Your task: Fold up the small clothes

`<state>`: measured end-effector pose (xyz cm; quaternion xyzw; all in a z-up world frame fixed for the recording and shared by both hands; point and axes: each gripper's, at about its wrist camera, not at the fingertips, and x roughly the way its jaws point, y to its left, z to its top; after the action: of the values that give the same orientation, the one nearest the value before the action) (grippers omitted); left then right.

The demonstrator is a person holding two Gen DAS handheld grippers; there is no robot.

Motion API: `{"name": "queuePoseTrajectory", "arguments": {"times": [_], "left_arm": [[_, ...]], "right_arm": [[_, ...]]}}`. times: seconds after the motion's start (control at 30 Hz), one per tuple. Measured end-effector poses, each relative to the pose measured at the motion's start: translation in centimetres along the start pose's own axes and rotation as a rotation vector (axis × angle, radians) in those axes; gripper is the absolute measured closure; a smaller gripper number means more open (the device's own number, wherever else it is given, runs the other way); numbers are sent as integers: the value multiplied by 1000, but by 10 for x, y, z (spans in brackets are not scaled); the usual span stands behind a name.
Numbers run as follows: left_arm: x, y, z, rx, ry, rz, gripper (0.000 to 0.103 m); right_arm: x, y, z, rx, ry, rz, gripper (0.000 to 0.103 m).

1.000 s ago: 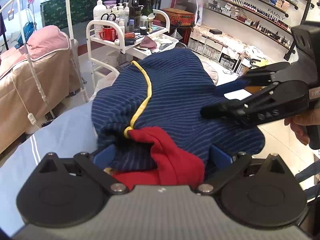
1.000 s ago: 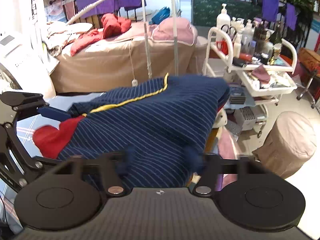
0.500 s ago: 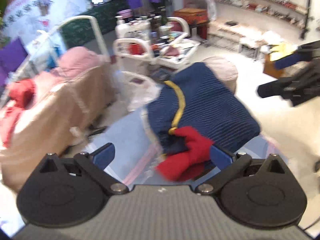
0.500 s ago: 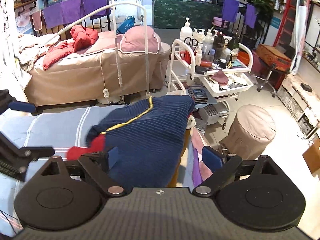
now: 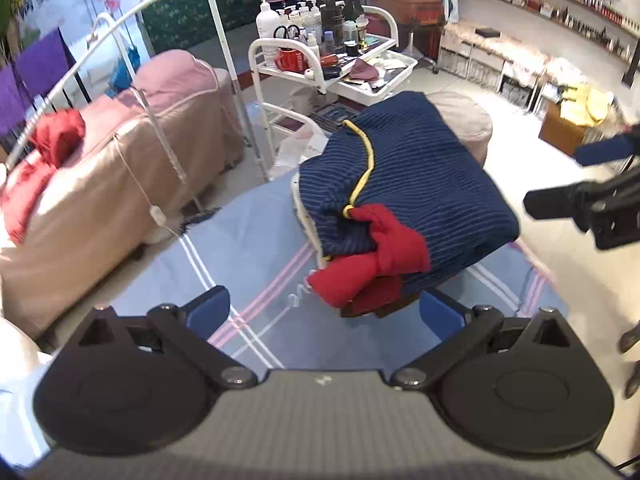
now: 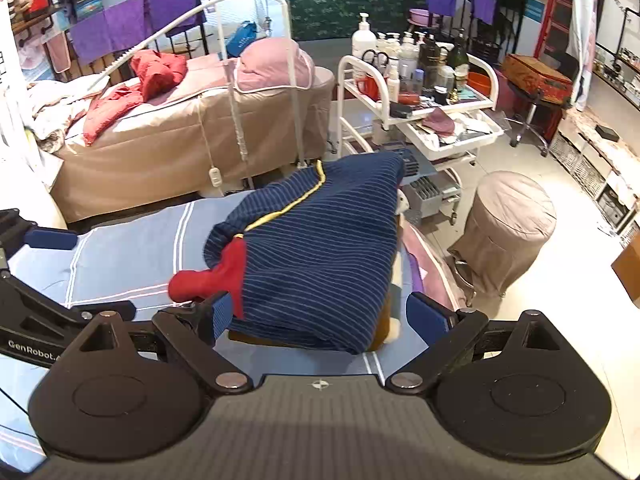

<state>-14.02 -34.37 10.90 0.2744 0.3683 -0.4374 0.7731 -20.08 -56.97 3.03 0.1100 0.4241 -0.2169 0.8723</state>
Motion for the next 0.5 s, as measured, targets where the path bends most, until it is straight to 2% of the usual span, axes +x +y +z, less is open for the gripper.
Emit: {"name": "queuePoseTrajectory", "arguments": {"times": [0.23, 0.5], "left_arm": [[6, -2, 1, -2, 18, -6, 0], [16, 7, 4, -72, 46, -104, 0]], "right_arm": [[1, 0, -4, -2, 11, -18, 0], [7, -3, -4, -3, 24, -11, 0]]}}
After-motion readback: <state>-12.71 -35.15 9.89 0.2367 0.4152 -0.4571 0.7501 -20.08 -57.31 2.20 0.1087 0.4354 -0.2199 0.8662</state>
